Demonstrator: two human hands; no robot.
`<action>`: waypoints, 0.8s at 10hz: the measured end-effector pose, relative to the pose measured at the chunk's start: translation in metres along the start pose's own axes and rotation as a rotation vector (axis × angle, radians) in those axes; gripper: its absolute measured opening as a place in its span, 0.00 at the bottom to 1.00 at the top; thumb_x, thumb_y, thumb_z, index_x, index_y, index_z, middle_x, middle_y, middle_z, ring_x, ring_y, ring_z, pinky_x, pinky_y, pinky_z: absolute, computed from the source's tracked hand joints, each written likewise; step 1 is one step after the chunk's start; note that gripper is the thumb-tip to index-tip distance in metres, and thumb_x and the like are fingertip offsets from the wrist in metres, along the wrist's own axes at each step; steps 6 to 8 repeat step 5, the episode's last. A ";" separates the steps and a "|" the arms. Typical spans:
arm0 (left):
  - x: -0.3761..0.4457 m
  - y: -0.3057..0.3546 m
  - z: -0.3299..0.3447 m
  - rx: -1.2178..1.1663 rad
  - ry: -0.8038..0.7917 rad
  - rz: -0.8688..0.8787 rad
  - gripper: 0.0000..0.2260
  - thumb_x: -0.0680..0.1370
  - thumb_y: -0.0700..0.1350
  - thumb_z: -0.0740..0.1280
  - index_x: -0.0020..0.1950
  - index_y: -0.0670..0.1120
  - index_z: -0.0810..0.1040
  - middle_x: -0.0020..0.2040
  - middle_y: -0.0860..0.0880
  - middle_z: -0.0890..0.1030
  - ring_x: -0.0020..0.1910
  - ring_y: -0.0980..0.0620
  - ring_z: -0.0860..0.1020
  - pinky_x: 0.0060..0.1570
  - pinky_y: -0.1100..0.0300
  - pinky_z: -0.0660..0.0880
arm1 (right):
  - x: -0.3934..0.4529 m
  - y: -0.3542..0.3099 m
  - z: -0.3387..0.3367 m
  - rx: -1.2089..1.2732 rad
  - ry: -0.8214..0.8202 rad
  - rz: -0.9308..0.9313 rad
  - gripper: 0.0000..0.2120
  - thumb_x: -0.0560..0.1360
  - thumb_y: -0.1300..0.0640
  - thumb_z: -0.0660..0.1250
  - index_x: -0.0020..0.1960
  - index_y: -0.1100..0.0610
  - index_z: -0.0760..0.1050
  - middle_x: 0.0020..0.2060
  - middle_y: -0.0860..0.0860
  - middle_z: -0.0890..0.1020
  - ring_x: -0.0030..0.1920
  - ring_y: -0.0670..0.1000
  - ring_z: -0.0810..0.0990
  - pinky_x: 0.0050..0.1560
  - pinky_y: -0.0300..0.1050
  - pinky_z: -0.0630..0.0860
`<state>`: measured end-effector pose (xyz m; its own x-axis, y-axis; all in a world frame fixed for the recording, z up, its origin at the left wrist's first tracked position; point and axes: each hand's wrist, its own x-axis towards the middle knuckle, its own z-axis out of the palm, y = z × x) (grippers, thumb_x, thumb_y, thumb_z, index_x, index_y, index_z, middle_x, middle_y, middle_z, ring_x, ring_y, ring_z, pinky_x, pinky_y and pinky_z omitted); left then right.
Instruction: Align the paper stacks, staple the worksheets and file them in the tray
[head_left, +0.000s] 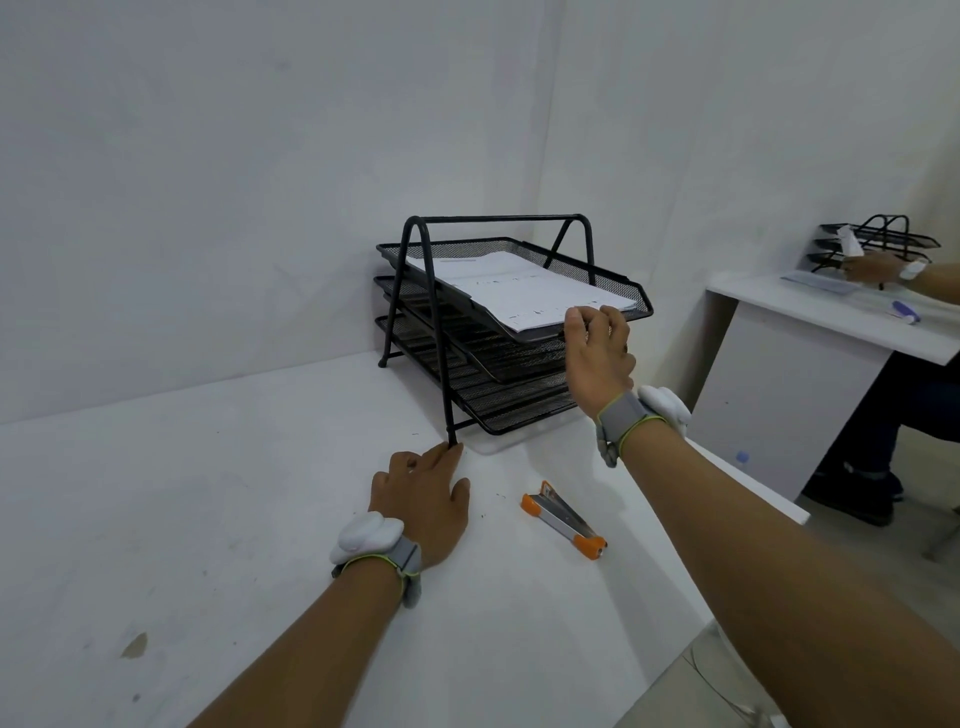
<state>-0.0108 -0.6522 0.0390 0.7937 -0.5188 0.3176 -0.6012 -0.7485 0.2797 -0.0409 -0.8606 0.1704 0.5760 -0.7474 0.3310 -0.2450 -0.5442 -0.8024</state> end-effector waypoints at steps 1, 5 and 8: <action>0.001 0.001 -0.001 -0.001 -0.008 -0.006 0.24 0.80 0.57 0.52 0.77 0.57 0.59 0.75 0.60 0.64 0.69 0.48 0.63 0.60 0.52 0.63 | 0.004 0.000 0.004 -0.003 -0.004 0.011 0.19 0.81 0.37 0.51 0.66 0.42 0.70 0.76 0.42 0.59 0.71 0.62 0.62 0.67 0.56 0.58; -0.015 -0.007 -0.036 -0.797 -0.057 -0.198 0.17 0.79 0.53 0.63 0.68 0.58 0.70 0.64 0.57 0.76 0.57 0.54 0.75 0.59 0.59 0.70 | -0.044 -0.003 -0.015 -0.152 -0.032 -0.071 0.30 0.83 0.42 0.54 0.81 0.51 0.52 0.81 0.52 0.52 0.75 0.65 0.62 0.72 0.59 0.61; -0.015 -0.007 -0.036 -0.797 -0.057 -0.198 0.17 0.79 0.53 0.63 0.68 0.58 0.70 0.64 0.57 0.76 0.57 0.54 0.75 0.59 0.59 0.70 | -0.044 -0.003 -0.015 -0.152 -0.032 -0.071 0.30 0.83 0.42 0.54 0.81 0.51 0.52 0.81 0.52 0.52 0.75 0.65 0.62 0.72 0.59 0.61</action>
